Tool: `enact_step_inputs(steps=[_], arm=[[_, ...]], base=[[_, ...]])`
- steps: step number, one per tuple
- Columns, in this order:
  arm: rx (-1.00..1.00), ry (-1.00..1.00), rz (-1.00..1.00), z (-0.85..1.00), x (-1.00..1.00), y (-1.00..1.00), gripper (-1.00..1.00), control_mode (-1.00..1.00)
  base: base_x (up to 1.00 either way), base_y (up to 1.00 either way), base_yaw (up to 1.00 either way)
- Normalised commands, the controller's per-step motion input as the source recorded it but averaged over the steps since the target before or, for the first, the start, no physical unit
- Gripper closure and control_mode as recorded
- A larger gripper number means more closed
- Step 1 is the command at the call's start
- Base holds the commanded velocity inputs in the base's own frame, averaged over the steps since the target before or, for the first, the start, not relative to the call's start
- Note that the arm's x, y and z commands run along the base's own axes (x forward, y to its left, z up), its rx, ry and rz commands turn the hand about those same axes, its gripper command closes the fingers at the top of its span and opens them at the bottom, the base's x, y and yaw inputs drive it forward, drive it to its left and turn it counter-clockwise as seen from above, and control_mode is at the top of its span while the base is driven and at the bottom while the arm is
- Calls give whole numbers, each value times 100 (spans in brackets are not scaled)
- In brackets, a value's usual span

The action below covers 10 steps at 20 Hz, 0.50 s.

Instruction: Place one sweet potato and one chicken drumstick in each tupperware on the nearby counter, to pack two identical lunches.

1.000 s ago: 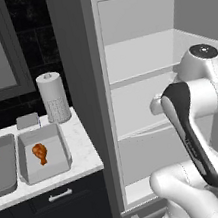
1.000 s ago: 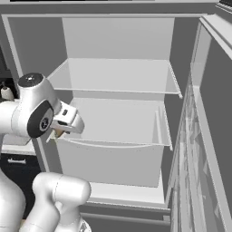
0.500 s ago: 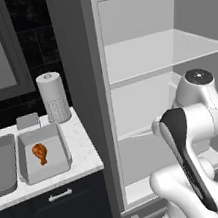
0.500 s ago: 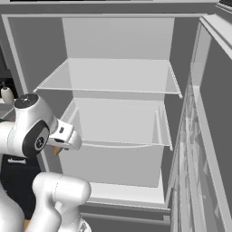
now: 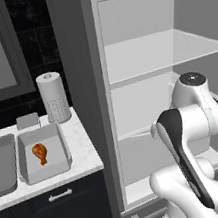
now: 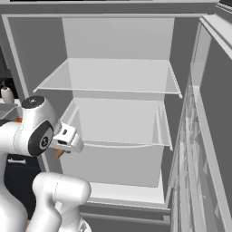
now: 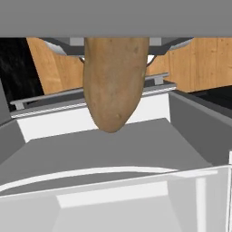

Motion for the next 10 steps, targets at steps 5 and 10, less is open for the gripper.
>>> enact_step_inputs(steps=[5, 10], arm=[[0, 0, 0, -1, 0, 0, 100, -100], [0, 0, 0, 0, -17, 0, 100, 100]], base=[[0, 0, 0], [-10, 0, 0]])
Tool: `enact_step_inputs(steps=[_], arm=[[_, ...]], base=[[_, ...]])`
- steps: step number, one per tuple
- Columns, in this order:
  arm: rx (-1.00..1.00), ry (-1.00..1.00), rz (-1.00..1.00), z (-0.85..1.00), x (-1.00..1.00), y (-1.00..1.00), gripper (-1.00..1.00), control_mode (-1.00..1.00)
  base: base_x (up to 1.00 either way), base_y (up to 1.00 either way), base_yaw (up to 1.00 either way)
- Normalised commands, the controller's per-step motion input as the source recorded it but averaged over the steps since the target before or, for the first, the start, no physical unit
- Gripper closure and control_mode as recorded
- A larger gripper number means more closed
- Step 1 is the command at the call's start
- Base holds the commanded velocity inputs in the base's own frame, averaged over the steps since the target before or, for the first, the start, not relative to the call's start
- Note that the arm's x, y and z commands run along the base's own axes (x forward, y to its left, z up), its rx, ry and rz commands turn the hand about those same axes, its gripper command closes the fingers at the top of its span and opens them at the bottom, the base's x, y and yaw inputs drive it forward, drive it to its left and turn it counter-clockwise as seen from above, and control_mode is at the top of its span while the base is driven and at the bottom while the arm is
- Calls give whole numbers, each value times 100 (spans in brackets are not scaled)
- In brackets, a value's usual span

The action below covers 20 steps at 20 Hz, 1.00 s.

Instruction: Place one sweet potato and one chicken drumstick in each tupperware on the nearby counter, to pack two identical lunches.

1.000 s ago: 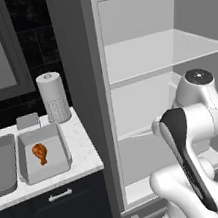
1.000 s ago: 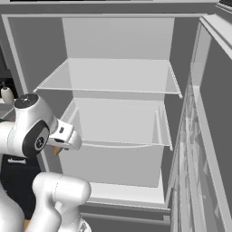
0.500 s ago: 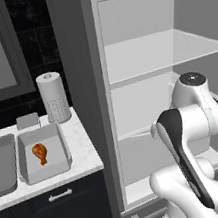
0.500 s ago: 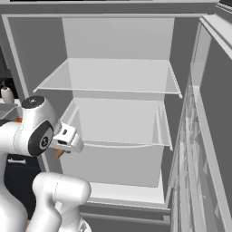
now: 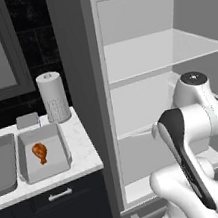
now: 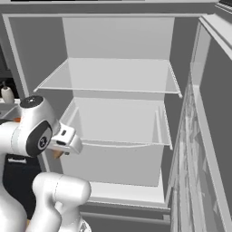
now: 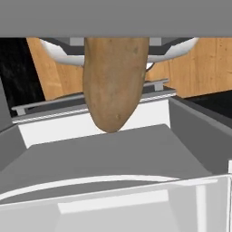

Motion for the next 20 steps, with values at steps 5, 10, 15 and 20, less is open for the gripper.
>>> enact_step_inputs(steps=[5, 10, 15, 20], arm=[[0, 0, 0, 0, 0, 0, 100, 100], [0, 0, 0, 0, 0, 0, 100, 100], [0, 0, 0, 0, 0, 0, 100, 100], [0, 0, 0, 0, 0, 0, 100, 100]], base=[[-57, 53, 6], [-45, 99, 2], [-11, 100, 1], [15, 94, -2]])
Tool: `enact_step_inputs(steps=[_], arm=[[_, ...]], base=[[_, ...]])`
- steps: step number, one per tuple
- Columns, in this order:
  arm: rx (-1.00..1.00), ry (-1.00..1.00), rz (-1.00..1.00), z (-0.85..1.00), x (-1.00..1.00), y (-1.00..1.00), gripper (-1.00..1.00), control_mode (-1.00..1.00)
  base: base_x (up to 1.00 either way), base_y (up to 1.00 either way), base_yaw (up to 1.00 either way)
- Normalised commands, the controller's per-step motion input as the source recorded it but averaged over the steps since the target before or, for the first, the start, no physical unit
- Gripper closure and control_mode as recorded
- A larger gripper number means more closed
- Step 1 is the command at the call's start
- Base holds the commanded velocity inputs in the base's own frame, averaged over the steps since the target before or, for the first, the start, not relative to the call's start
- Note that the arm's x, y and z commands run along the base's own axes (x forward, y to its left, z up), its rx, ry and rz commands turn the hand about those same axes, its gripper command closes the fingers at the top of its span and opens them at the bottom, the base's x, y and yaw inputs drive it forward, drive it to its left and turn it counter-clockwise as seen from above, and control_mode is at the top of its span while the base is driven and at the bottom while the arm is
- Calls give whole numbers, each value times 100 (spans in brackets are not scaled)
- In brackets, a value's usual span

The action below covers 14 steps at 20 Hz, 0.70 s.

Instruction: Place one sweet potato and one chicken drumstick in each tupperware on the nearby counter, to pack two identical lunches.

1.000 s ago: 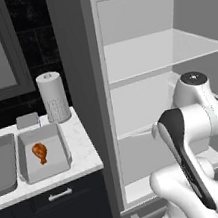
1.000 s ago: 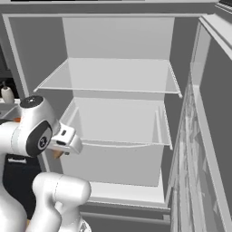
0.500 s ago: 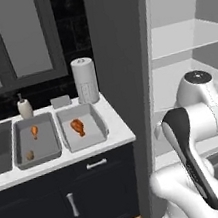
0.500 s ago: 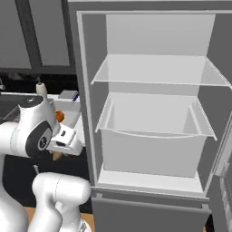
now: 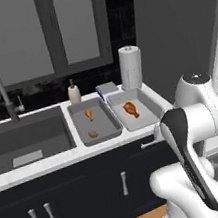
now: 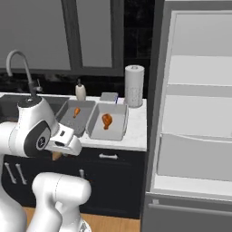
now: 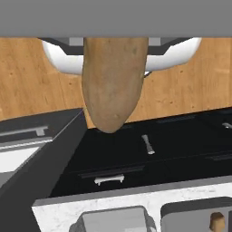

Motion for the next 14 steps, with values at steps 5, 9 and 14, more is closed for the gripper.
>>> enact_step_inputs(steps=[5, 9, 14], arm=[[0, 0, 0, 0, 0, 0, 100, 100], [0, 0, 0, 0, 0, 0, 100, 100], [0, 0, 0, 0, 0, 0, 100, 100]], base=[[21, 81, -4], [0, 19, 0], [54, 1, 5]])
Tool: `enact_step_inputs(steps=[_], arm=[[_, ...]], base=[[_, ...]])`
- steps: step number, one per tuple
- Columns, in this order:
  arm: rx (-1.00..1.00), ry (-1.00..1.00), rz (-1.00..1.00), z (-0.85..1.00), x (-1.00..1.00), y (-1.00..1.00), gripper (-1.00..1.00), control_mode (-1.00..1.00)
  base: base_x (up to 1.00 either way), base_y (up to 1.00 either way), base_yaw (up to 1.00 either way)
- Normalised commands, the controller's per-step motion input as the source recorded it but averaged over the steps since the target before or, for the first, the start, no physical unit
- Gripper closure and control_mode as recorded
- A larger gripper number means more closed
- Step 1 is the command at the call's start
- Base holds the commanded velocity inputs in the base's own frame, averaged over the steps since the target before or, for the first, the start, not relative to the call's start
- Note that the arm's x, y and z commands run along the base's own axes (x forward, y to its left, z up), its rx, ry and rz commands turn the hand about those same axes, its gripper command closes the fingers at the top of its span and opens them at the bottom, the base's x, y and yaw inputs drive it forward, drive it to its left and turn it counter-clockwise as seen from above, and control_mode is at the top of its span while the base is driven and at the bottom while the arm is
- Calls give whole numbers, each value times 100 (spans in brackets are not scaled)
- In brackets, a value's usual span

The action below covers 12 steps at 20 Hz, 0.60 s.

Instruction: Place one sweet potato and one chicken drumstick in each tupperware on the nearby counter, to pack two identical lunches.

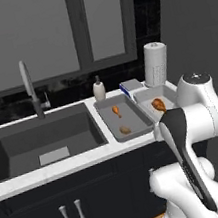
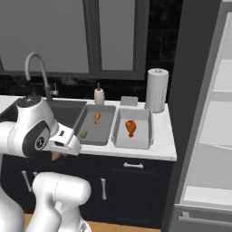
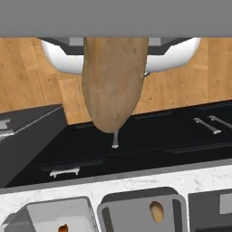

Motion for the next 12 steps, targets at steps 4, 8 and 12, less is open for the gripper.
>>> enact_step_inputs(steps=[4, 8, 12], arm=[[0, 0, 0, 0, 0, 0, 100, 100], [0, 0, 0, 0, 0, 0, 100, 100], [0, 0, 0, 0, 0, 0, 100, 100]], base=[[78, 0, 8], [35, -20, 1], [24, -25, 0]])
